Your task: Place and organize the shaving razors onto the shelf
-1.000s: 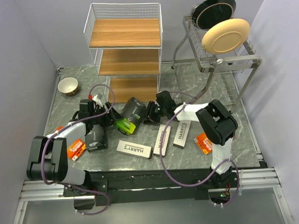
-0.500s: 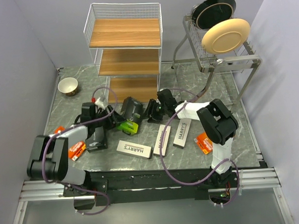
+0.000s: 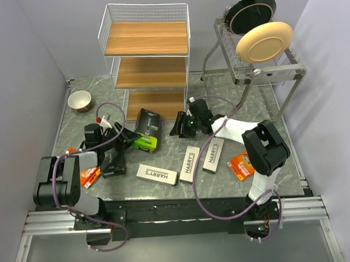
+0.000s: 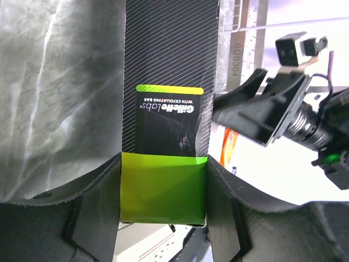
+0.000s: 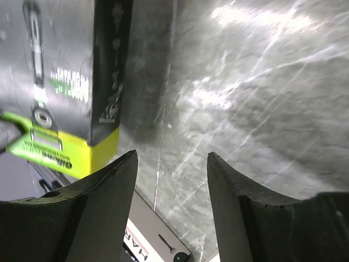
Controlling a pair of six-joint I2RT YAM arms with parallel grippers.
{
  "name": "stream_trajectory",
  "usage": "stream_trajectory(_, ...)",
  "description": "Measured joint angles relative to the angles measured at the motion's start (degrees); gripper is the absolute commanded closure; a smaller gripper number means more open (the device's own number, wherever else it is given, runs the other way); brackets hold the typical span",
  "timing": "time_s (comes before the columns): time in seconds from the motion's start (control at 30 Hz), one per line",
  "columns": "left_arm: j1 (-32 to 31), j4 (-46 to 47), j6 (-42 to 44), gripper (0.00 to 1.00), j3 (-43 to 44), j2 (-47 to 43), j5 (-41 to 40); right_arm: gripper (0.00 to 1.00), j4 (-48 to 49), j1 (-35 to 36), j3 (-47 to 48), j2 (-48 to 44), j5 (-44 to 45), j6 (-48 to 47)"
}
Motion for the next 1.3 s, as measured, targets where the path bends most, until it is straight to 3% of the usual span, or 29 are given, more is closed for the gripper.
stream_trajectory(0.2,3.1,3.3,-5.1,0.71,1.8,4.6,0.3,0.37,0.2,2.1,0.0,0.0,-0.1,-1.5)
stream_trajectory(0.27,5.0,3.6,-6.1,0.65,4.1,7.3,0.3,0.37,0.2,2.4,0.0,0.0,-0.1,-2.1)
stream_trajectory(0.37,5.7,3.8,-7.2,0.52,7.6,10.4,-0.3,0.36,0.3,2.4,0.0,0.0,-0.1,-2.7)
stream_trajectory(0.4,5.7,3.9,-7.7,0.43,8.7,11.5,-0.6,0.36,0.3,2.4,0.0,0.0,-0.1,-2.9)
stream_trajectory(0.57,5.7,1.4,-9.2,0.27,15.0,16.2,-0.9,0.36,1.1,3.0,0.5,0.0,-0.1,-5.1)
stream_trajectory(0.6,5.6,0.2,-9.0,0.01,16.4,16.6,-1.3,0.36,1.5,3.3,0.7,0.0,-0.1,-5.8)
stream_trajectory(0.8,5.7,-8.8,-7.0,0.01,21.4,15.5,-3.0,0.36,2.0,7.8,5.7,1.2,0.6,-12.1)
stream_trajectory(1.03,7.9,-24.7,-0.8,0.00,18.0,6.0,-4.1,0.39,2.0,11.7,11.9,3.5,2.8,-21.1)
stream_trajectory(1.3,10.4,-29.2,0.5,0.01,7.6,-8.8,-6.8,0.67,1.7,13.1,18.1,8.6,2.8,-29.1)
